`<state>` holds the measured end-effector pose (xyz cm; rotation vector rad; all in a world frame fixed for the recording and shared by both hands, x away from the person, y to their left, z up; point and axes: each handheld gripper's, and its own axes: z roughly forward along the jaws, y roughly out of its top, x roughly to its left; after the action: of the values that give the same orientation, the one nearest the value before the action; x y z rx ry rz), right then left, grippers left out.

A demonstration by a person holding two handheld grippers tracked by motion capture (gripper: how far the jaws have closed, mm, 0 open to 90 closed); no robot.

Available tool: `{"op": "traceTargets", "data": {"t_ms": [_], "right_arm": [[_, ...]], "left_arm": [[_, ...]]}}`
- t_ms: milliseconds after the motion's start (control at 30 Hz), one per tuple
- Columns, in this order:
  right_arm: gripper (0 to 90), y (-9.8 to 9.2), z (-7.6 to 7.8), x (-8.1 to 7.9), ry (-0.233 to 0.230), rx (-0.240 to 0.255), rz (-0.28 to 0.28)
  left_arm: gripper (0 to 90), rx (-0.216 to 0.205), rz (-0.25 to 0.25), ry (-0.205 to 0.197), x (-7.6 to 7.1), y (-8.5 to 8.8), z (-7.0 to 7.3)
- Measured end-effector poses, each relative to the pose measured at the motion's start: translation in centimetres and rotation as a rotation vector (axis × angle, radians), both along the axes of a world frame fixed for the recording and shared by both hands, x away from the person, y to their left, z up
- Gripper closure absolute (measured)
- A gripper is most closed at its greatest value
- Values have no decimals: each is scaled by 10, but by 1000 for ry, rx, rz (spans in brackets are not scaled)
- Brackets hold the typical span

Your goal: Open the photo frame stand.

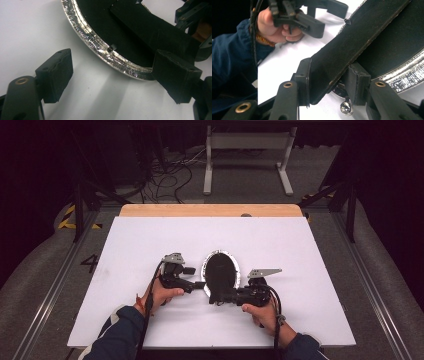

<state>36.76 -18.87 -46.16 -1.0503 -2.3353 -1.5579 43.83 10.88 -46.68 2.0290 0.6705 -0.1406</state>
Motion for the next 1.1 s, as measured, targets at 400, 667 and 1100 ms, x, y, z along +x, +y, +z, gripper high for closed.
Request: {"op": "traceTargets", "data": {"t_ms": [400,667,1100], "right_arm": [[597,2,4,-4,-51,-24,44],[604,1,3,-5,-46,-28,53],[627,2,3,-10,-30,-16,76]], "left_arm": [[193,-13,-68,48,6,-13,-1],[283,-111,-84,19,5,-4,4],[521,-141,-108,-29,1,4,11]]}}
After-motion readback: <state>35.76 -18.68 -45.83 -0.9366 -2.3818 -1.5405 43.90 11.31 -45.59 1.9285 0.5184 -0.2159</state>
